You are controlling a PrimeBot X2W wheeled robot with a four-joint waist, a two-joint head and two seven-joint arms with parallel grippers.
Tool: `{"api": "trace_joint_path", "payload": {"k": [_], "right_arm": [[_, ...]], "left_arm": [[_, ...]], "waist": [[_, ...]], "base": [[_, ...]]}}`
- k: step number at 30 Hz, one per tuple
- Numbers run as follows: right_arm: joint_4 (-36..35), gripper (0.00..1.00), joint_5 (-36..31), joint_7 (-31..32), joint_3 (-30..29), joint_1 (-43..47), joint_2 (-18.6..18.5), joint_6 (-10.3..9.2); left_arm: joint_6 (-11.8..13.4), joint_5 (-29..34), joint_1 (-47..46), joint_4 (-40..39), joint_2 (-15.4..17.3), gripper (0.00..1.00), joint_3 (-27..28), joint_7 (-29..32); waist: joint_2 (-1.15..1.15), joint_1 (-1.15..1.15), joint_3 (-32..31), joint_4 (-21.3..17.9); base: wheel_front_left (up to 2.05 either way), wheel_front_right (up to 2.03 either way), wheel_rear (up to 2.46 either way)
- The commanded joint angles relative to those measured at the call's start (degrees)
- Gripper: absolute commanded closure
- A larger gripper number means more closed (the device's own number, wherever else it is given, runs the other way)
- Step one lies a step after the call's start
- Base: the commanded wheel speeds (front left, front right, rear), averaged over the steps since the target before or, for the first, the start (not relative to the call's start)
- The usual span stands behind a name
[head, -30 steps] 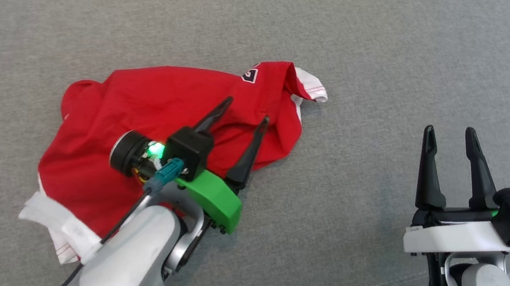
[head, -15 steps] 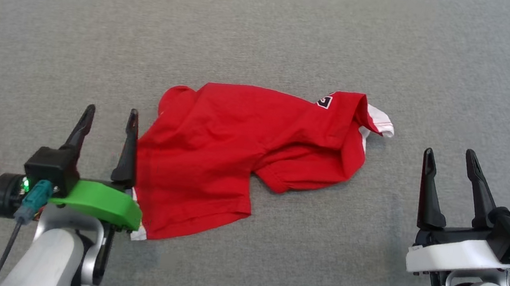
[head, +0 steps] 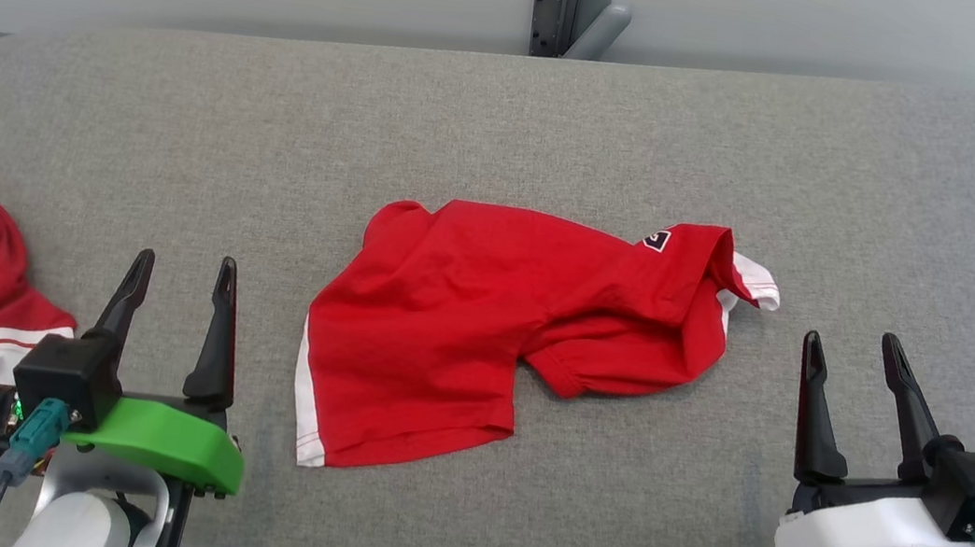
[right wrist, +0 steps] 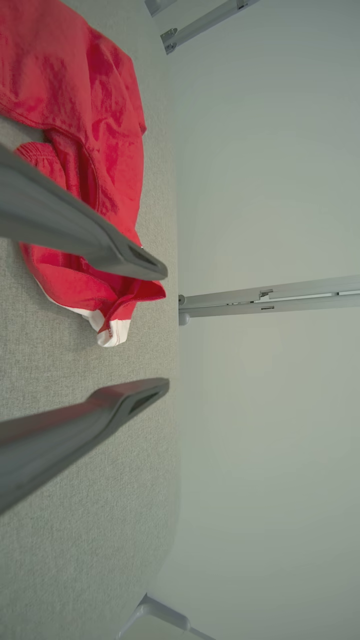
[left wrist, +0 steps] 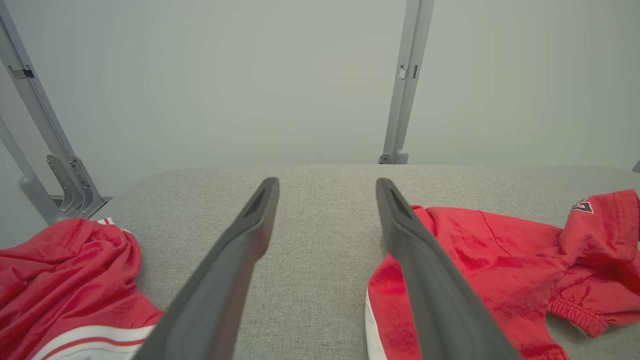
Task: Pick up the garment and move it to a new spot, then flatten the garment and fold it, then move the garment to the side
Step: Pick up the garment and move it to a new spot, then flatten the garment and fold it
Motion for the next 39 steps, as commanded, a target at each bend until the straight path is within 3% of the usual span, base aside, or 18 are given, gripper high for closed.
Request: {"api": "trace_joint_path", "payload": {"k": [1, 29, 33, 39], "right_arm": [[-0.3, 0.0, -0.4, 0.3, -0.2, 1.1, -0.2, -0.02], [-1.6, 0.0, 0.7, 2.1, -0.2, 4.5, -0.1, -0.02], [-1.6, 0.0, -1.3, 3.3, 3.3, 2.3, -0.1, -0.02], [0.6, 0.0, -2.6, 6.7, 15.1, -2.7, -2.8, -0.03]], "left_arm": [[0.3, -0.1, 1.4, -0.4, 0.7, 0.0, -0.1, 0.2], [1.8, -0.2, 4.8, -4.9, 2.3, 0.0, -1.9, 3.2], [1.5, -0.1, 3.1, -4.9, 1.8, 0.0, -2.4, 3.4], [0.9, 0.4, 0.5, -4.2, 0.8, 0.0, -3.3, 2.5]], "waist": [[0.0, 0.0, -1.1, -0.1], [0.0, 0.0, -4.0, 0.0], [0.0, 0.0, -3.0, 1.4], [0.0, 0.0, -0.4, 5.0]], "base": [[0.0, 0.0, 0.0], [0.0, 0.0, 0.0], [0.0, 0.0, 0.0], [0.0, 0.0, 0.0]]}}
